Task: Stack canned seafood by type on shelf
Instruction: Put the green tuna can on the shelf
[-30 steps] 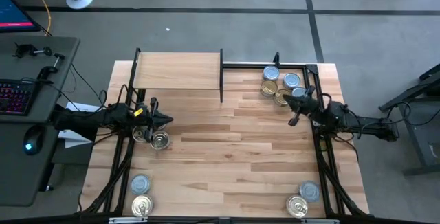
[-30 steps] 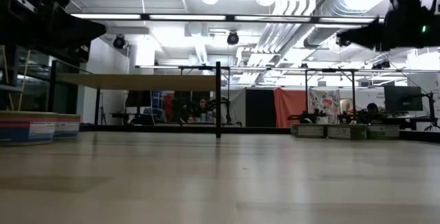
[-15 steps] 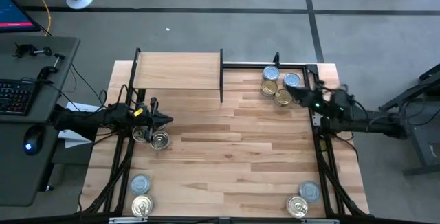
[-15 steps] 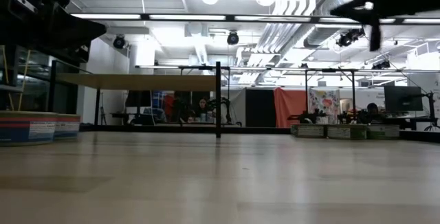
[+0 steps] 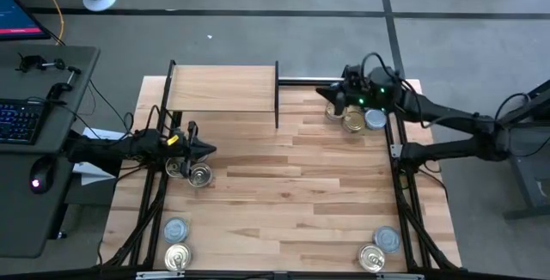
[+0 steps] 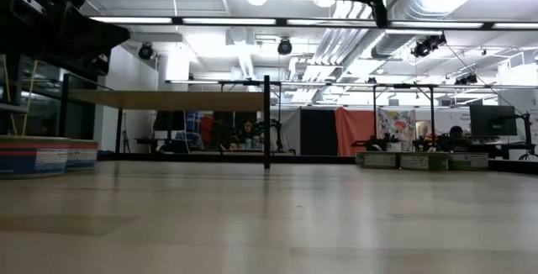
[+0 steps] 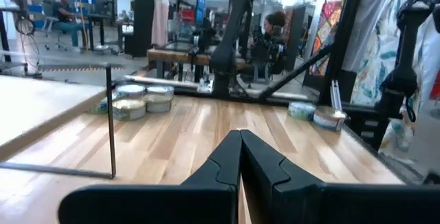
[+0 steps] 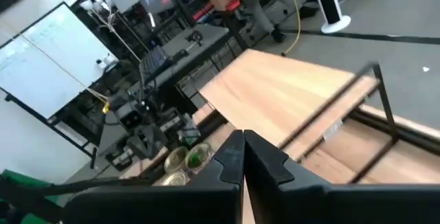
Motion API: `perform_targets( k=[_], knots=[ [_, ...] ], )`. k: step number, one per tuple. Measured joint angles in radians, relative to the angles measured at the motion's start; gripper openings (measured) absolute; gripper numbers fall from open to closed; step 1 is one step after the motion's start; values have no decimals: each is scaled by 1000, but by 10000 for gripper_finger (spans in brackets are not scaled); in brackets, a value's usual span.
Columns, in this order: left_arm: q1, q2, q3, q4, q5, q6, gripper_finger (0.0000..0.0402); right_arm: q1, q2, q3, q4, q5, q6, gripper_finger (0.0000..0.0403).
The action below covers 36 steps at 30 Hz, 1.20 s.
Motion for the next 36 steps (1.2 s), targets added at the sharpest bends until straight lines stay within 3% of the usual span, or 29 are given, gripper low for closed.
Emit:
perform_targets(
  k=[5,9,11,14,17,22,25,30,36],
  knots=[
    [0,0,0,283,-20,-202,0,1,56,126,-39,42,-1,0],
    [0,2,1,571,-140,-289,0,1,65,193,-125,80,25,0],
    [0,31,29,605,-147,-321,0,1,63,209,-182,101,47,0],
    [0,149,156,477,-82,-363,0,1,65,215,-273,138,91,0],
    [5,353,351,258,-2,-328,0,-22,65,217,-422,184,180,0],
    [45,676,725,-175,154,-216,0,-145,64,205,-865,192,258,0],
    [72,809,884,-336,199,-145,0,-224,62,141,-976,172,232,0],
    [102,910,973,-295,229,-107,0,-300,73,-35,-907,13,148,0],
    [114,974,971,-175,217,-211,0,-314,113,-218,-779,2,101,0]
  ],
)
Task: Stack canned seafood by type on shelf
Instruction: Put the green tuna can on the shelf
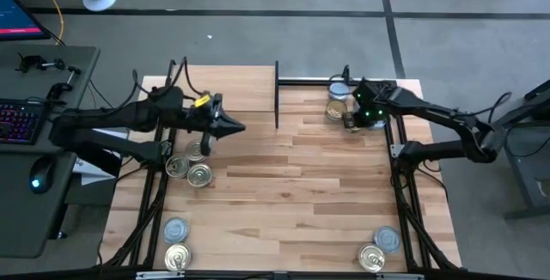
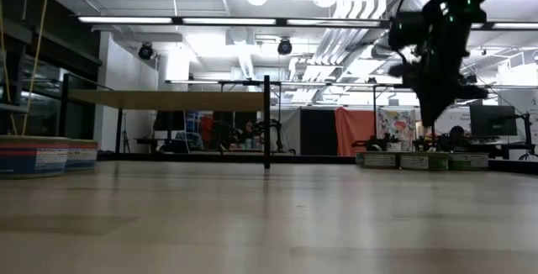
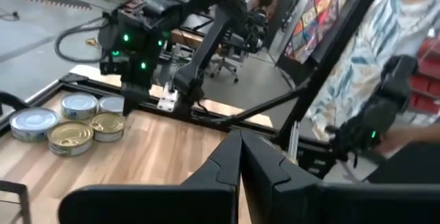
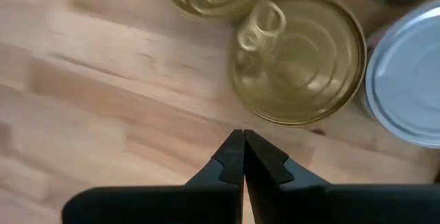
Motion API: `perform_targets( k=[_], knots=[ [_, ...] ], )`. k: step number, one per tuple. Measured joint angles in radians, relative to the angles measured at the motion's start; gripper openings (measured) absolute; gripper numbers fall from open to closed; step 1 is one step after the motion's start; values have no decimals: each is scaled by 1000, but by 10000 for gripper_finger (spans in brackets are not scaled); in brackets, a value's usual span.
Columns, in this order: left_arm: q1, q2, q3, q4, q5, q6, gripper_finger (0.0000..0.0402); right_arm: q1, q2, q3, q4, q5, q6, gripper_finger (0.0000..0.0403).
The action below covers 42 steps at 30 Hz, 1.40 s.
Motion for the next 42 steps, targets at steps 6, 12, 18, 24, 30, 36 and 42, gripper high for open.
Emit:
perform_targets(
  k=[6,12,18,24,30,36,42],
  knots=[
    [-36,99,0,84,-51,-33,0,0,42,-76,108,122,39,0],
    [-66,196,0,187,-80,-33,0,-3,55,-72,189,295,67,0],
    [-68,215,0,283,-80,-33,0,-18,55,-72,207,279,118,0],
    [-67,178,0,295,-80,1,0,5,55,-112,206,260,186,0],
    [-66,137,0,280,-79,2,0,38,55,-162,271,300,243,0],
    [-66,119,0,259,-76,43,0,59,60,-162,279,332,239,0],
    [-66,118,0,236,-76,48,0,123,118,-159,280,337,213,0]
  ],
)
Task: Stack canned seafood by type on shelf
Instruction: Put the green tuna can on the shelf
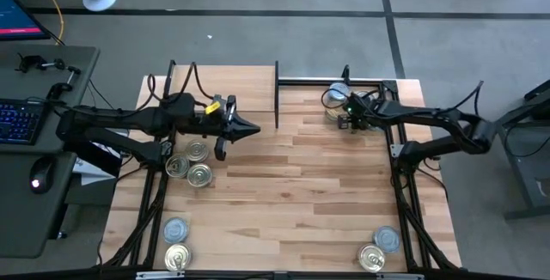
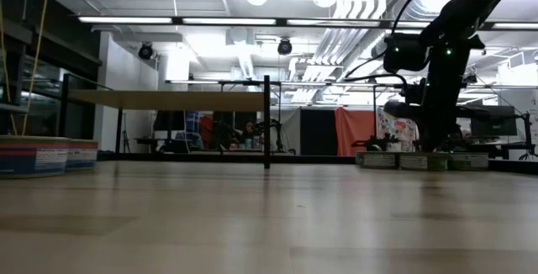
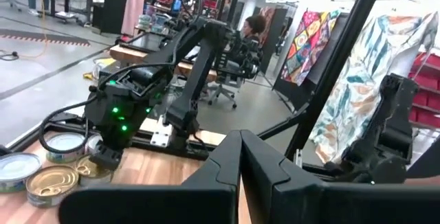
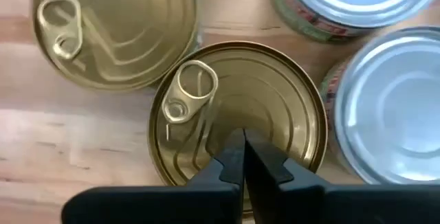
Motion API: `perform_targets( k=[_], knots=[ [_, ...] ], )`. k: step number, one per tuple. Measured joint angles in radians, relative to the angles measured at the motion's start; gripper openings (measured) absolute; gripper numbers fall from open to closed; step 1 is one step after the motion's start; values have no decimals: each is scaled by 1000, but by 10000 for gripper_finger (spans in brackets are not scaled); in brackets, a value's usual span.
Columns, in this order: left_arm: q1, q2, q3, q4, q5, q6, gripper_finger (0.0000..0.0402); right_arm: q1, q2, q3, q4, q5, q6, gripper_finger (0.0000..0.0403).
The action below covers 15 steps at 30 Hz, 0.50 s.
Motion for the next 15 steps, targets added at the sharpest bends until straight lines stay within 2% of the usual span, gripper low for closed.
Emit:
perform_targets(
  k=[7,15],
  knots=[
    [-6,0,0,-80,4,-20,0,213,22,1,8,-59,51,0],
    [-45,13,0,-308,-21,-46,0,520,28,-3,108,-149,169,0]
  ],
)
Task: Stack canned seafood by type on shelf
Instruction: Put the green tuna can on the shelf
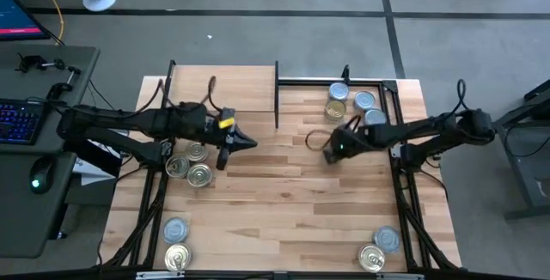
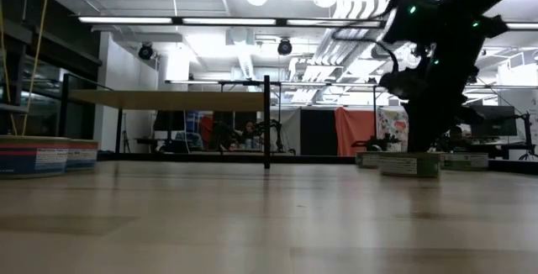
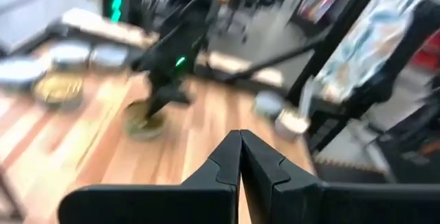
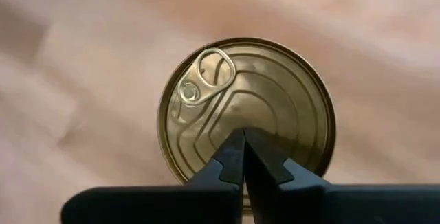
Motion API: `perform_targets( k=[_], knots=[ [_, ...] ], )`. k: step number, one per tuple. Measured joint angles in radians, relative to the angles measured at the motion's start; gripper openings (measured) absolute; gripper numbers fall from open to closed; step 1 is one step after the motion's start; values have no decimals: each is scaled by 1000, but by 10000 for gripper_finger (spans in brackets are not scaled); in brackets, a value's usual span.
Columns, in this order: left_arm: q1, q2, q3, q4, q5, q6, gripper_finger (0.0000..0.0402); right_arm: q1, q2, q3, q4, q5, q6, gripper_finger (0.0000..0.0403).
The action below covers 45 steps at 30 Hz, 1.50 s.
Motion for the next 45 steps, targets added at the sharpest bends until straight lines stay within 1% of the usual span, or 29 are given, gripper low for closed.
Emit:
perform_targets(
  k=[2,5,7,10,12,13,15,17,19,21,23,27,30,34,36,38,41,45],
  knots=[
    [-12,20,-5,-46,-40,0,0,60,3,-1,61,-5,23,0],
    [-23,60,-42,-8,-76,0,0,117,34,-2,171,-6,44,0],
    [-24,97,-90,83,-77,-1,0,138,75,-2,264,-7,44,0],
    [-28,163,-171,245,-77,-22,0,151,169,13,426,-32,30,0],
    [-28,209,-212,357,-77,-26,0,154,241,41,527,-37,-7,0],
    [-28,230,-227,387,-77,-25,0,154,273,60,574,-39,-36,0],
    [-24,279,-234,410,-88,-2,0,148,328,104,650,-64,-101,0],
    [-20,324,-235,404,-92,27,0,137,353,164,678,-125,-178,0],
    [-20,366,-234,415,-93,75,0,126,346,227,652,-204,-269,0],
    [-20,403,-234,415,-93,142,0,124,324,277,552,-234,-341,0],
    [-20,443,-234,420,-93,224,0,124,293,319,409,-229,-398,0],
    [-20,516,-234,436,-93,384,0,124,251,380,101,-173,-467,0],
    [-20,570,-234,491,-87,465,0,124,263,372,-21,-152,-494,0],
    [-20,632,-223,566,-75,527,0,124,298,322,10,-150,-541,0],
    [-18,659,-209,564,-65,551,0,124,327,310,38,-149,-566,0],
    [-14,689,-185,565,-30,559,0,124,353,310,73,-145,-604,0],
    [-9,721,-153,561,13,528,0,124,393,311,136,-145,-661,0],
    [-8,753,-126,560,13,468,0,124,428,312,192,-138,-696,0]
  ],
)
